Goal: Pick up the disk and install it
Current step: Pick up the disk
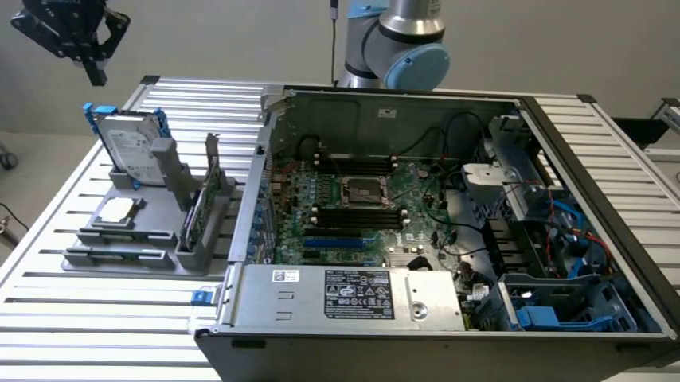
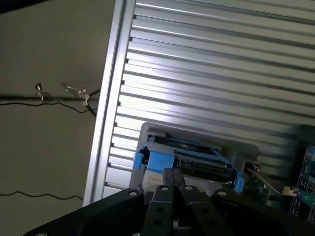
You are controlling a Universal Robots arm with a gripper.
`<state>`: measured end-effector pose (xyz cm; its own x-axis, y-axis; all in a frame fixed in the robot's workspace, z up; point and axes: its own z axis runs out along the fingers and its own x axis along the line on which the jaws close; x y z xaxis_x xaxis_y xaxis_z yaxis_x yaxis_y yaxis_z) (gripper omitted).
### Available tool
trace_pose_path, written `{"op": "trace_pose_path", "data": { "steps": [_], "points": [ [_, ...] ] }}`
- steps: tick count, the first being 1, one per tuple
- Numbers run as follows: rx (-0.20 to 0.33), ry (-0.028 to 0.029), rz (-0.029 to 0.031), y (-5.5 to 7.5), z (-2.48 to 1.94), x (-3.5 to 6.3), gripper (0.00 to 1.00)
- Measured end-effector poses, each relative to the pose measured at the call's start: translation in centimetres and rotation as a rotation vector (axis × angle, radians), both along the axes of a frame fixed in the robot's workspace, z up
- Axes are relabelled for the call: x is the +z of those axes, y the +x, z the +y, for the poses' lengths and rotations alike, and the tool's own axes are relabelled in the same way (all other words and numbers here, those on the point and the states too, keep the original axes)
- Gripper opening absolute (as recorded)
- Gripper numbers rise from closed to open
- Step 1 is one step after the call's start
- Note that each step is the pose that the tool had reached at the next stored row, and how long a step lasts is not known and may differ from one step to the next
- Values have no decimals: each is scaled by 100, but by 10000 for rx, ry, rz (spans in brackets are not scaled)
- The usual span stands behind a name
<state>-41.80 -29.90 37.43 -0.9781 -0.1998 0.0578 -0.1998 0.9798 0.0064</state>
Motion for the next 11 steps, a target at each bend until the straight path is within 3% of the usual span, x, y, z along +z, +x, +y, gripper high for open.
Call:
{"op": "trace_pose_path", "data": {
  "steps": [11],
  "points": [
    [2009, 26, 1, 0, 0, 0, 11]
  ]
}}
